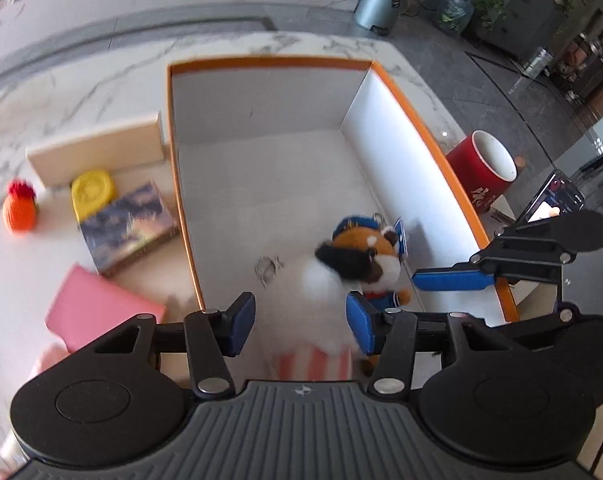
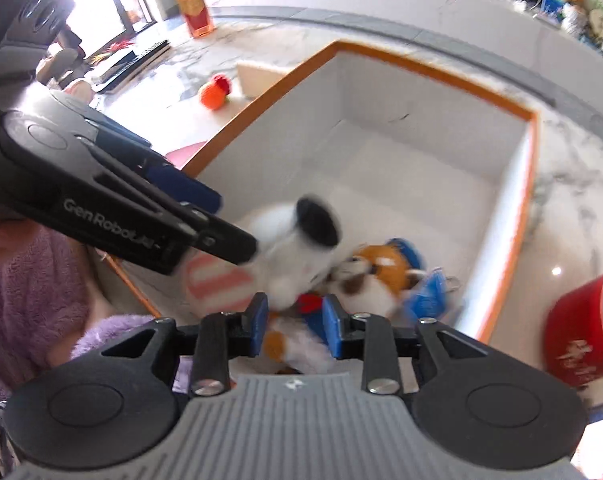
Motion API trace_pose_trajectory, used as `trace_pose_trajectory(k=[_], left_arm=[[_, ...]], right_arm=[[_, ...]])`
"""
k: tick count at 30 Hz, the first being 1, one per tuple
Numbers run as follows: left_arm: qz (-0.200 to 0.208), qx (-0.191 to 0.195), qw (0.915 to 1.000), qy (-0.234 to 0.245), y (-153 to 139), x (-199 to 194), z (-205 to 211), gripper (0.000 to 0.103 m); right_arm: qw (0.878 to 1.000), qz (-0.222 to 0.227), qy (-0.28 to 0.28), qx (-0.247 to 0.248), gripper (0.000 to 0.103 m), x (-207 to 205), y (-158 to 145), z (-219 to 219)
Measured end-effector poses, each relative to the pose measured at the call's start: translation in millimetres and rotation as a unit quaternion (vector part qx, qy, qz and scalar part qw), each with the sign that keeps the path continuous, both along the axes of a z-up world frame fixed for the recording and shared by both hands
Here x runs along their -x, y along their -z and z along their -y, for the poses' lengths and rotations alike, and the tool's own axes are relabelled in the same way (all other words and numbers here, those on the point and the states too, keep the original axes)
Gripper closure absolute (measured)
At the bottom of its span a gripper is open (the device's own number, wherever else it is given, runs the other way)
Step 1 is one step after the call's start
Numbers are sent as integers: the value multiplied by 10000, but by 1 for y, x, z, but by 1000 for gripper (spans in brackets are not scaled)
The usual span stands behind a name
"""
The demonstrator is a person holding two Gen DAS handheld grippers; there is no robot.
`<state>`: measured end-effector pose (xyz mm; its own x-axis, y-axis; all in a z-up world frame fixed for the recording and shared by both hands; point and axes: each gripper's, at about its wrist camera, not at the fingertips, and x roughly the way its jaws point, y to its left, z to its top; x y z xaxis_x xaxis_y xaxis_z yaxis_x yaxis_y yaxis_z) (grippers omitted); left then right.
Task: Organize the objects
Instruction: 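Lower both plush toys into the box and open both grippers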
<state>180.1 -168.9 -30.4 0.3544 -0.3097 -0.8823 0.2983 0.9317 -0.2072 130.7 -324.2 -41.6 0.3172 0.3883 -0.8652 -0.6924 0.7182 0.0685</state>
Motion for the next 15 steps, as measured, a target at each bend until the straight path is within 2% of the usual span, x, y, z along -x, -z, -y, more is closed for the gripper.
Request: trace_pose_trajectory(k=[2,6,8,11,13,15], left_arm=[[50,-84,9993,365,-3,-5,10,42],[-159,-35,9957,911,5,-14,24,38],[-68,-284,9944,1015,12,-16,31,37],[22,-606,9911,1188,25,-18,37,37],[-60,-517,9911,1223,28,-19,35,40],[-82,-551,9914,1180,27,-19,33,51]], right_arm=[[9995,91,-44,309,70,-8,-6,-4],[9962,115,-233,830,65,-21,-2,-1],[9939,183,-414,1005,64,-23,3,-3],[9900,294,-693,1192,51,-23,9,-8],[9879,289,-797,1298,50,-24,15,-10],[9870,256,-855,1338,53,-24,20,-11]])
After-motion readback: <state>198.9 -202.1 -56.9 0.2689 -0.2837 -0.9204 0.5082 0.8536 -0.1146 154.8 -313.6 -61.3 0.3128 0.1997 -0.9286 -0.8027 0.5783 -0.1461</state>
